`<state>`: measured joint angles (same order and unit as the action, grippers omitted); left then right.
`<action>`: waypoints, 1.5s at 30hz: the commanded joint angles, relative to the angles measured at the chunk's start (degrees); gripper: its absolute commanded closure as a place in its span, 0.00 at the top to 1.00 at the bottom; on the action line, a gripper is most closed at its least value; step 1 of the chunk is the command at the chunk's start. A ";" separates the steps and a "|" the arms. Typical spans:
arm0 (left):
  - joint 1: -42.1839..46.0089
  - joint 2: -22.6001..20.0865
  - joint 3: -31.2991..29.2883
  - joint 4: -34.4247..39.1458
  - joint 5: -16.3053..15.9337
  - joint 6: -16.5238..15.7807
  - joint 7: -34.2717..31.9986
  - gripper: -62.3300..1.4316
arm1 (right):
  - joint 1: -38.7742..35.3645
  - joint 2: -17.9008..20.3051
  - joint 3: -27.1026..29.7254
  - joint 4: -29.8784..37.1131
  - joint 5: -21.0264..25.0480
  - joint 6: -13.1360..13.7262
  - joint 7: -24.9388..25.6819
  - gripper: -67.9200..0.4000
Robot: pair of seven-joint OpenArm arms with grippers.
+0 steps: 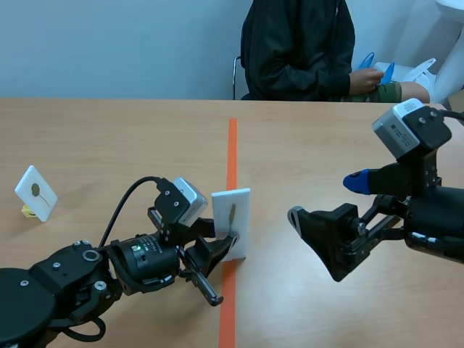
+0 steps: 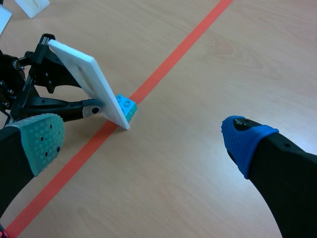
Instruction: Sort the leaf by its shape. The table is split by an orange tape line. A compound leaf with several leaflets goes to the left side, a simple leaf with one blade goes to the right side. Return to the home posture when a red brick is placed on the table.
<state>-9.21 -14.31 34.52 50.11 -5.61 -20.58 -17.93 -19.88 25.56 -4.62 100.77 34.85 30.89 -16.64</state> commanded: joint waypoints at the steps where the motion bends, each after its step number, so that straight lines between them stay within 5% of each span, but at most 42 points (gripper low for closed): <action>1: -0.28 0.31 -0.37 0.76 -0.52 0.13 -1.11 0.17 | 0.48 0.59 0.48 0.70 0.24 -0.04 0.90 1.00; 4: -0.28 0.28 -0.37 0.79 -0.52 0.11 -1.11 0.09 | 0.48 0.59 0.48 0.70 0.24 -0.04 0.90 1.00; 9: 0.26 0.07 -0.68 2.40 -0.79 -0.17 -0.61 0.08 | 0.48 0.59 0.48 0.70 0.24 -0.04 0.87 1.00; 14: 4.33 -1.51 -4.02 12.48 -2.03 -0.13 4.46 0.08 | 0.48 0.59 0.48 0.70 0.26 -0.04 0.92 1.00; 23: 17.77 -3.02 -19.15 32.65 -4.33 -0.07 10.69 0.08 | 0.48 0.59 0.48 0.70 0.26 -0.04 0.90 1.00; 34: 31.30 -2.49 -39.17 43.01 -12.04 0.37 12.15 0.08 | 0.48 0.59 0.48 0.70 0.26 -0.04 0.92 1.00; 45: 30.34 -1.90 -44.85 37.77 -13.51 11.58 14.58 0.08 | 0.48 0.59 0.48 0.70 0.26 -0.04 0.92 1.00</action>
<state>22.11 -16.36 -10.39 88.18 -18.59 -9.02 -2.74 -19.88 25.56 -4.62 100.77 34.87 30.89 -16.64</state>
